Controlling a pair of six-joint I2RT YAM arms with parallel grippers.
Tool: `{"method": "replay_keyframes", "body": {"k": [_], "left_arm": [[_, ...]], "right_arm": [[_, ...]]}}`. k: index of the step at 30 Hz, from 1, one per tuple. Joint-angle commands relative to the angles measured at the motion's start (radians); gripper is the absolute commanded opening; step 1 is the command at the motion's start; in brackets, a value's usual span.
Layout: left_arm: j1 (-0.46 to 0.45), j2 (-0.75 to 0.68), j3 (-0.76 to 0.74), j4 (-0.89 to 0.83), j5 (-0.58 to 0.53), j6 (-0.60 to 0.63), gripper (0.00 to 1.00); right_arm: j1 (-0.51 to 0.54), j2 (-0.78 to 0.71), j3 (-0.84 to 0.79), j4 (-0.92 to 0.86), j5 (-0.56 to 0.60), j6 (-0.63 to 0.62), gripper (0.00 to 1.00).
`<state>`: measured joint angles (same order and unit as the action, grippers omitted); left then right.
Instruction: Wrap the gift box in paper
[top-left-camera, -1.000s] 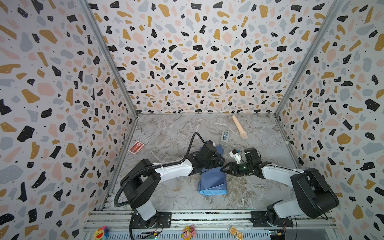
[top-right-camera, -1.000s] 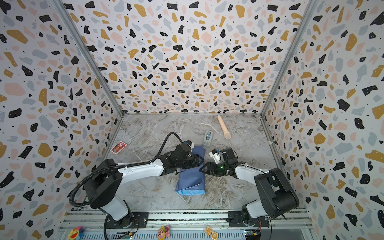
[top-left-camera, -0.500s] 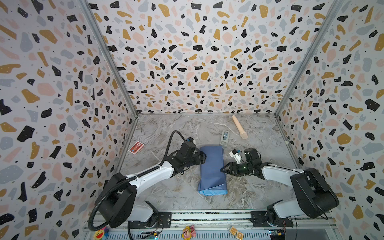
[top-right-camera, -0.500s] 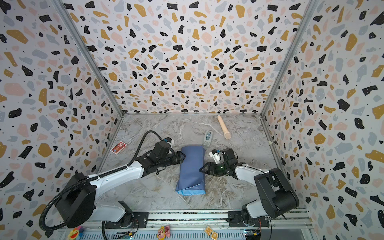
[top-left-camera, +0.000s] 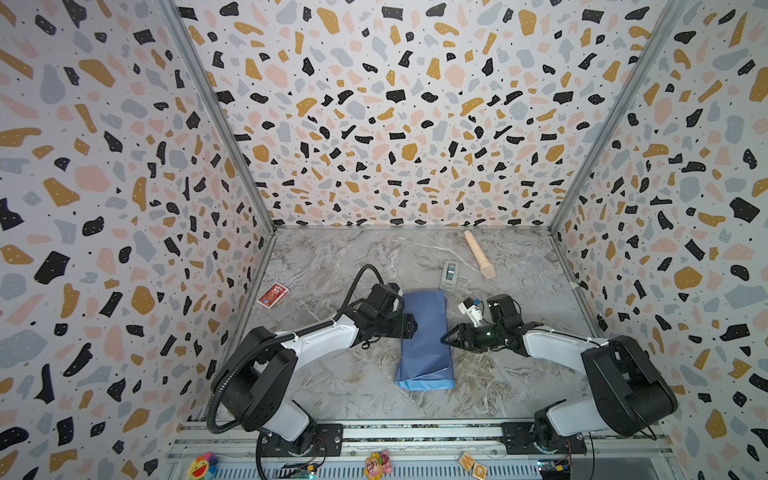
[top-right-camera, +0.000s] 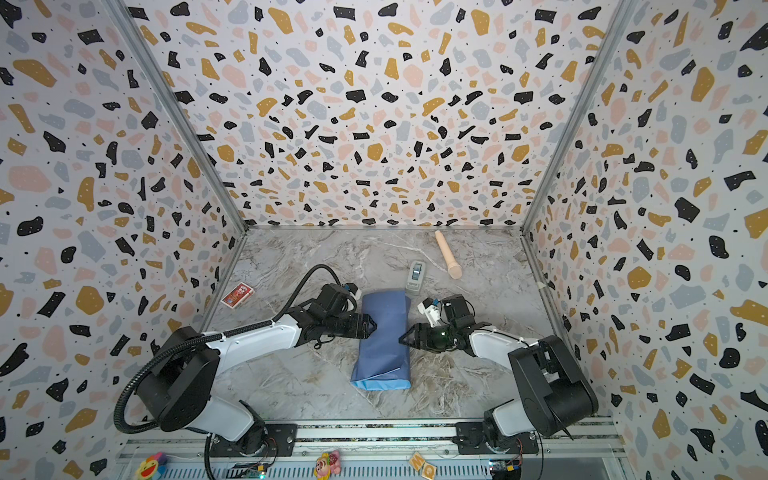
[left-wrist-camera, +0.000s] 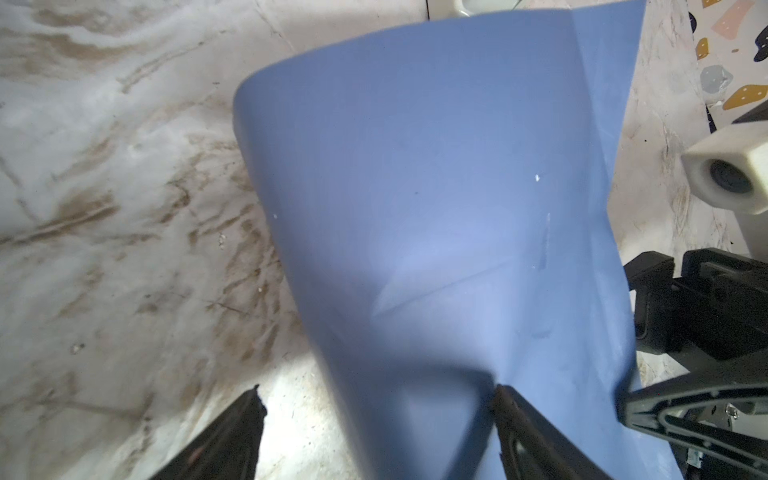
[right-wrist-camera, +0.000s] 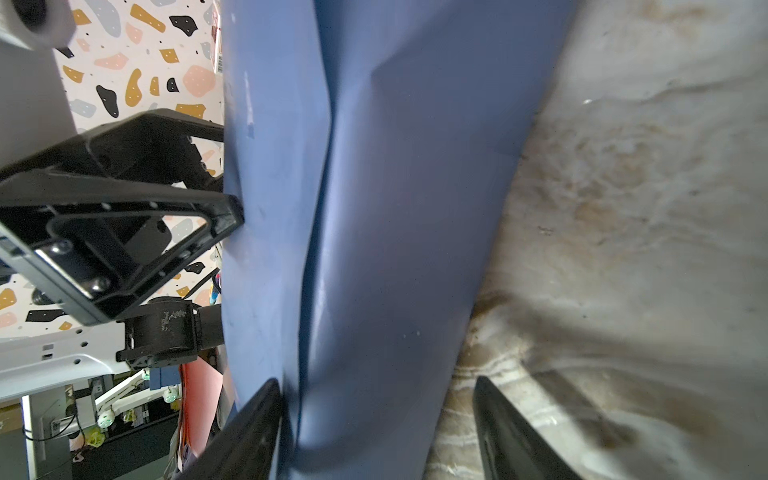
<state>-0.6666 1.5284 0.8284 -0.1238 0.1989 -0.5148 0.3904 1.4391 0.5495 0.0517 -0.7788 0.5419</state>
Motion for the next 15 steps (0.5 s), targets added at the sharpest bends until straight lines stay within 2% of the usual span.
{"method": "replay_keyframes", "body": {"k": [1, 7, 11, 15], "left_arm": [[-0.004, 0.038, -0.008, -0.089, -0.012, 0.046, 0.87], [-0.001, 0.037, 0.006, -0.105, -0.005, 0.048, 0.88], [0.001, 0.046, -0.004, -0.116, -0.016, 0.052, 0.88], [0.001, 0.056, -0.012, -0.123, -0.016, 0.062, 0.87]], "right_arm": [[-0.007, 0.013, 0.02, -0.129, 0.106, -0.032, 0.72], [-0.008, 0.021, 0.042, -0.145, 0.098, -0.038, 0.72], [-0.02, 0.009, 0.094, -0.148, 0.05, -0.027, 0.76], [-0.033, 0.007, 0.143, -0.083, -0.014, 0.036, 0.82]]}}
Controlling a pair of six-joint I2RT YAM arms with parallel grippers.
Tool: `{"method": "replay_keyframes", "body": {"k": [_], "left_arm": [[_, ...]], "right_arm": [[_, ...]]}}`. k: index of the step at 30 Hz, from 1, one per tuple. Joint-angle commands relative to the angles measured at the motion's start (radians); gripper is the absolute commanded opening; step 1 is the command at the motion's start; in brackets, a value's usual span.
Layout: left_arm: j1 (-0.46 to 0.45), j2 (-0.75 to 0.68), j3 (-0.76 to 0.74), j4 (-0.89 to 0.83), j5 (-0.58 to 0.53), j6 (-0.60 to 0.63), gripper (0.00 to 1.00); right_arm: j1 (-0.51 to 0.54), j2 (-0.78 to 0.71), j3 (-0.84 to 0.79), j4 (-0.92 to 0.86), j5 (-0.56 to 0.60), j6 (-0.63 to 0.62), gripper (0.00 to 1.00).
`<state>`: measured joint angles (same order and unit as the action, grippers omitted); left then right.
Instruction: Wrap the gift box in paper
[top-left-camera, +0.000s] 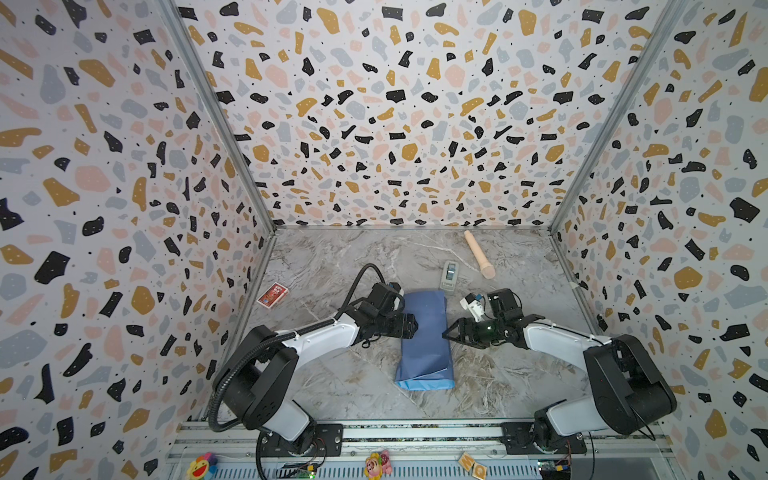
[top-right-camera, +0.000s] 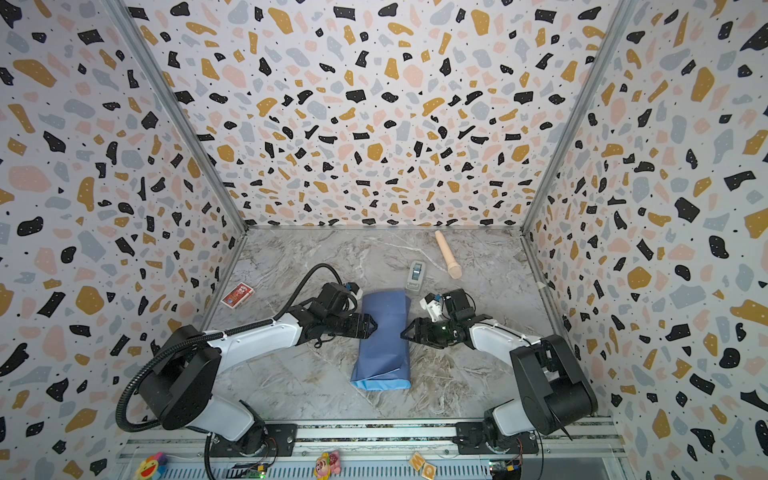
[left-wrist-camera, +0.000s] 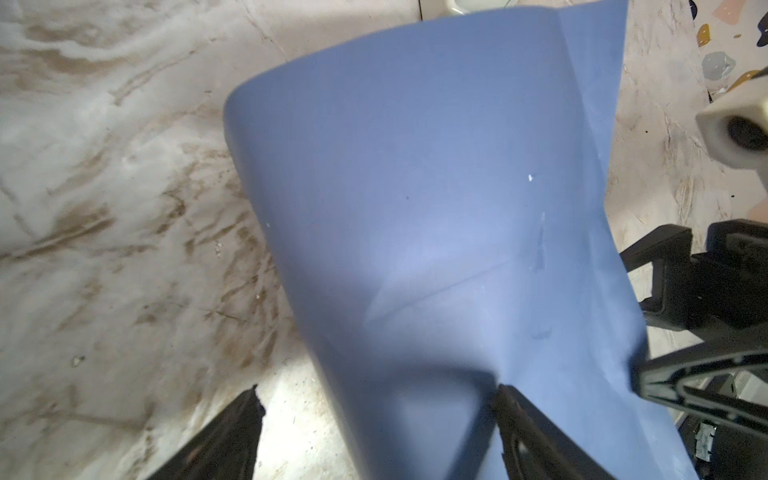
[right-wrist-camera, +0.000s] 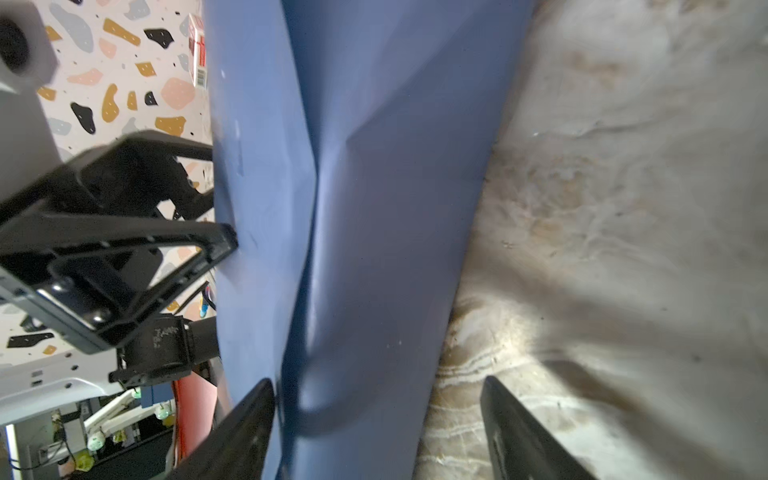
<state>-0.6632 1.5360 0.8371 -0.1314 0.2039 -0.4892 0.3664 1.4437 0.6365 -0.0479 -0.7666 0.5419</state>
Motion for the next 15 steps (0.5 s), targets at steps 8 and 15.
{"method": "replay_keyframes", "body": {"k": [8, 15], "left_arm": [[-0.003, 0.059, -0.023, -0.117, -0.015, 0.045, 0.87], [-0.002, 0.067, -0.011, -0.116, -0.01, 0.043, 0.86]], "right_arm": [[-0.007, 0.129, 0.185, 0.044, 0.081, 0.047, 0.89], [-0.004, 0.221, 0.21, 0.028, 0.124, 0.017, 0.91]]}}
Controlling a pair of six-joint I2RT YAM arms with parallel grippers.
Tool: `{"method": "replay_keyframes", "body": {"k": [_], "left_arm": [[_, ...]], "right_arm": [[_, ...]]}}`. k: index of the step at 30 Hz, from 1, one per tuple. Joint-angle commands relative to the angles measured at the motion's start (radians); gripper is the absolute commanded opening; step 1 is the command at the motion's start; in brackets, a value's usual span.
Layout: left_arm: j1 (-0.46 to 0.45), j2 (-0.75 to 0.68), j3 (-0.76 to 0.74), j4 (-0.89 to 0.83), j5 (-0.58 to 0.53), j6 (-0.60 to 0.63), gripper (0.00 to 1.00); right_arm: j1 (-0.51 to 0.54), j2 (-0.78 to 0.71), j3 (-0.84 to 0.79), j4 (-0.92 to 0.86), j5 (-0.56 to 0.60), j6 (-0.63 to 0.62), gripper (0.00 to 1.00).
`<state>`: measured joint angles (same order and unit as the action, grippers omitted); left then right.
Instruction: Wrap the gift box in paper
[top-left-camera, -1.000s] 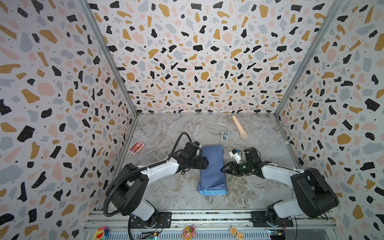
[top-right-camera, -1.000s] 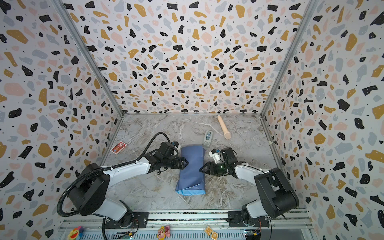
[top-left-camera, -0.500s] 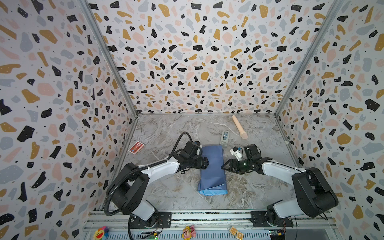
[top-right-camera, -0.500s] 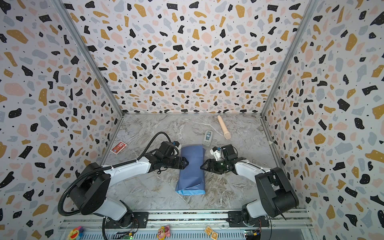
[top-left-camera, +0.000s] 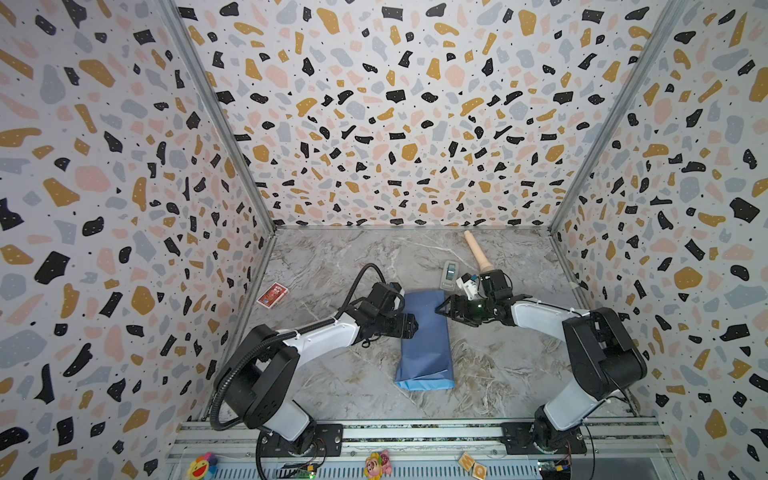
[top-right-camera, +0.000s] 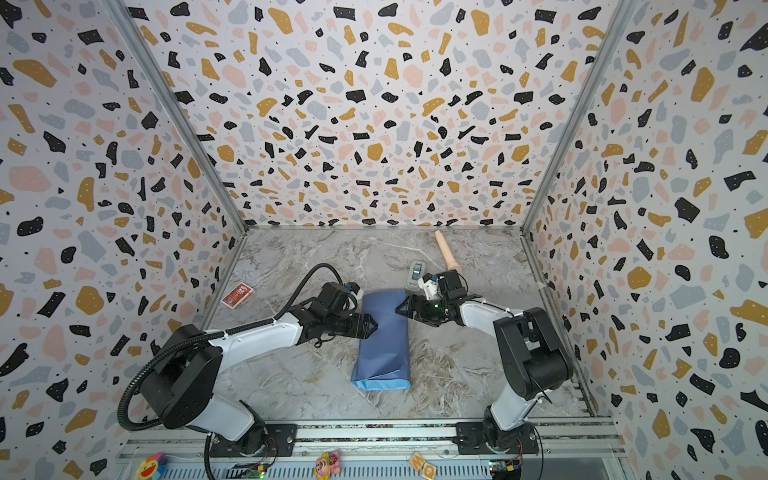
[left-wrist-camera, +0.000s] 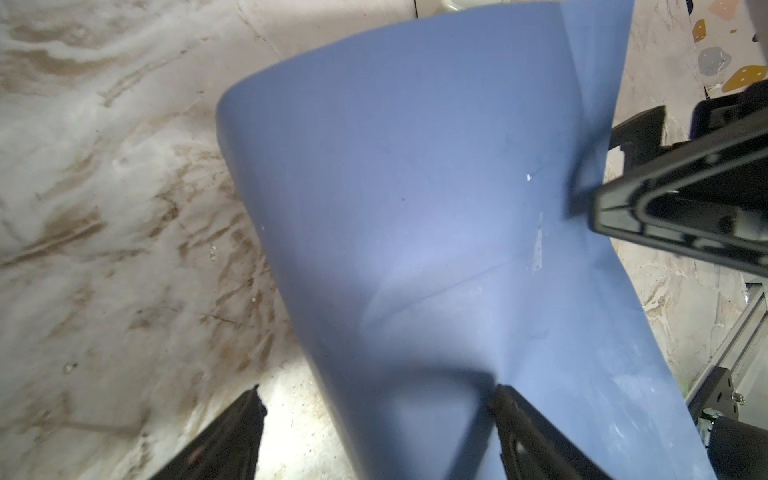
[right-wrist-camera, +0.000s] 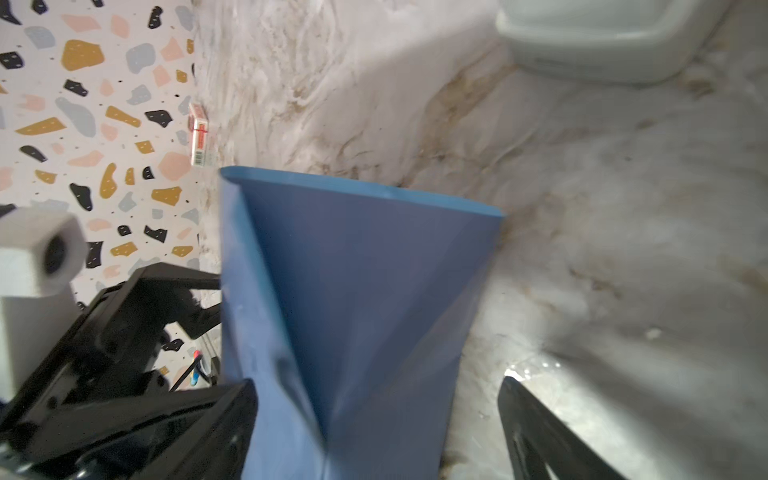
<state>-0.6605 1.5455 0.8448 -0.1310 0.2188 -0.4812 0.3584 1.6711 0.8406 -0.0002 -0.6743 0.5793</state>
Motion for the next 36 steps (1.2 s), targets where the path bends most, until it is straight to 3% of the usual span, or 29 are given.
{"method": "replay_keyframes", "body": {"k": [1, 11, 23, 36], "left_arm": [[-0.005, 0.057, -0.017, -0.116, -0.024, 0.034, 0.86], [-0.005, 0.057, -0.015, -0.114, -0.023, 0.03, 0.86], [-0.005, 0.057, -0.015, -0.113, -0.023, 0.029, 0.86], [-0.002, 0.004, 0.036, -0.104, 0.051, 0.029, 0.91]], "right_arm": [[0.004, -0.01, -0.008, -0.018, 0.032, -0.022, 0.91], [-0.067, -0.124, -0.067, -0.041, 0.012, -0.059, 0.89], [0.07, -0.207, -0.194, -0.009, -0.006, -0.024, 0.9], [0.057, -0.181, -0.291, -0.022, 0.03, -0.054, 0.86]]}}
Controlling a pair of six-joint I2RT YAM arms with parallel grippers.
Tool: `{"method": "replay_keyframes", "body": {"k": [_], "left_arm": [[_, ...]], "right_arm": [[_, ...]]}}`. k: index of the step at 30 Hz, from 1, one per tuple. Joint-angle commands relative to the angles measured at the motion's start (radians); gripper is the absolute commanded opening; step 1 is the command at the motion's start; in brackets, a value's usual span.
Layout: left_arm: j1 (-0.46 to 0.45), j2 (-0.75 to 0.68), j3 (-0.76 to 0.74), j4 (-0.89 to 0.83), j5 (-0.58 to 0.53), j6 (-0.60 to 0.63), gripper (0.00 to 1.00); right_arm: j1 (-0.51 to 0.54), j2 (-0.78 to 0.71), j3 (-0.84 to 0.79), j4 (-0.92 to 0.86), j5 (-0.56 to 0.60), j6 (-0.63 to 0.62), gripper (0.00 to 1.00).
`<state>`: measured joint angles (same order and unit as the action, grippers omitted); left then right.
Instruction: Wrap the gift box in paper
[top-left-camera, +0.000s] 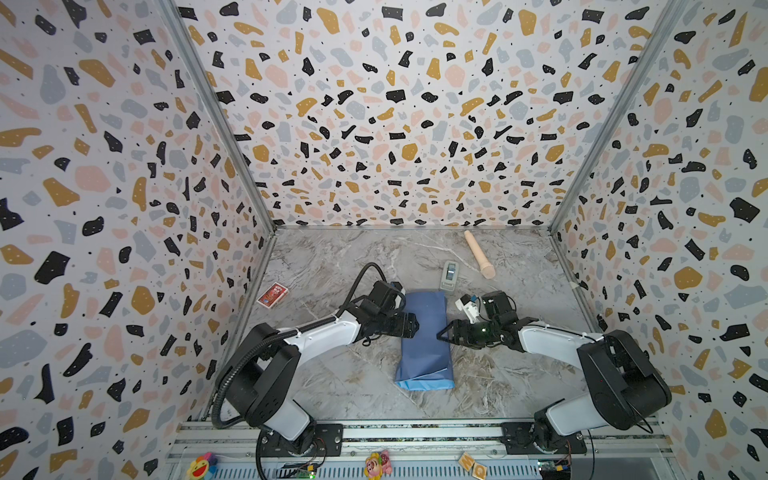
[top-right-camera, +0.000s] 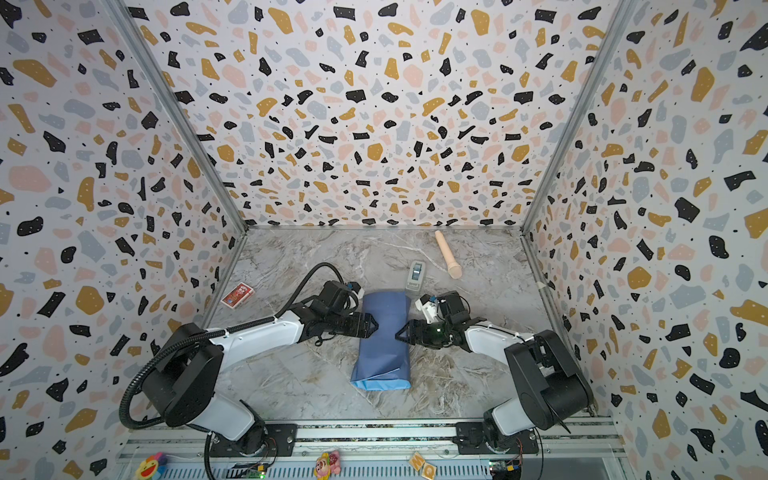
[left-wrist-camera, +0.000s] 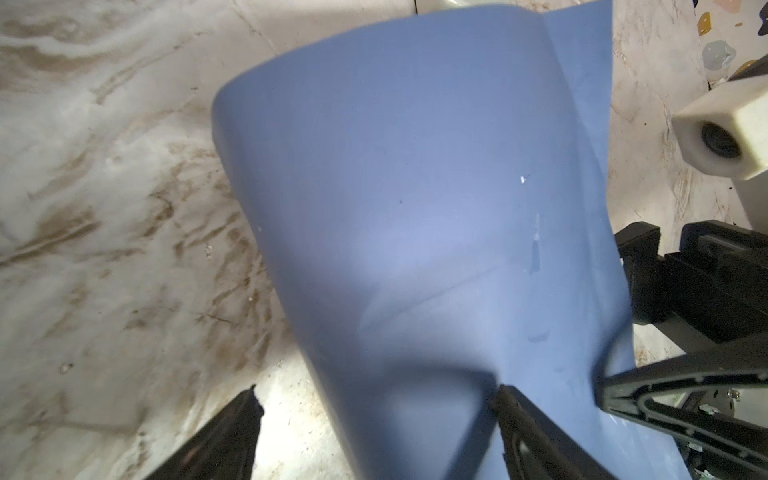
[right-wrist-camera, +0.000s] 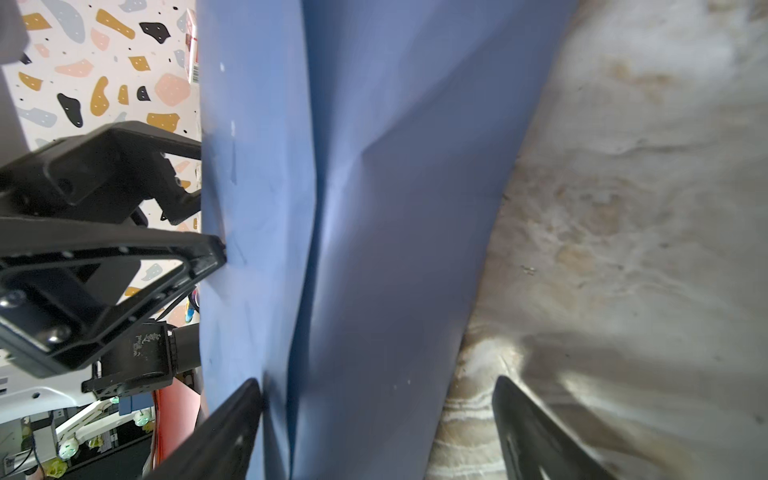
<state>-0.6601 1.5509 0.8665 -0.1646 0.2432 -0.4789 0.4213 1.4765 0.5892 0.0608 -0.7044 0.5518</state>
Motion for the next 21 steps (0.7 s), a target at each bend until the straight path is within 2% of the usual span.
{"method": "replay_keyframes", "body": {"k": [1, 8, 15, 19, 21], "left_arm": [[0.0, -0.013, 0.014, -0.065, 0.039, 0.022, 0.91], [0.008, -0.035, -0.03, -0.039, 0.129, -0.004, 0.94], [0.026, 0.028, -0.035, -0.089, 0.023, 0.018, 0.92], [0.027, 0.032, -0.051, -0.095, 0.012, 0.03, 0.91], [0.027, 0.037, -0.059, -0.1, 0.014, 0.035, 0.9]], "right_arm": [[-0.006, 0.015, -0.042, -0.082, 0.059, -0.028, 0.86], [-0.006, 0.027, -0.037, -0.078, 0.054, -0.03, 0.86], [-0.009, 0.019, -0.015, -0.098, 0.054, -0.036, 0.86], [-0.019, -0.004, 0.03, -0.127, 0.046, -0.039, 0.86], [-0.036, -0.023, 0.063, -0.124, 0.003, -0.022, 0.87]]}}
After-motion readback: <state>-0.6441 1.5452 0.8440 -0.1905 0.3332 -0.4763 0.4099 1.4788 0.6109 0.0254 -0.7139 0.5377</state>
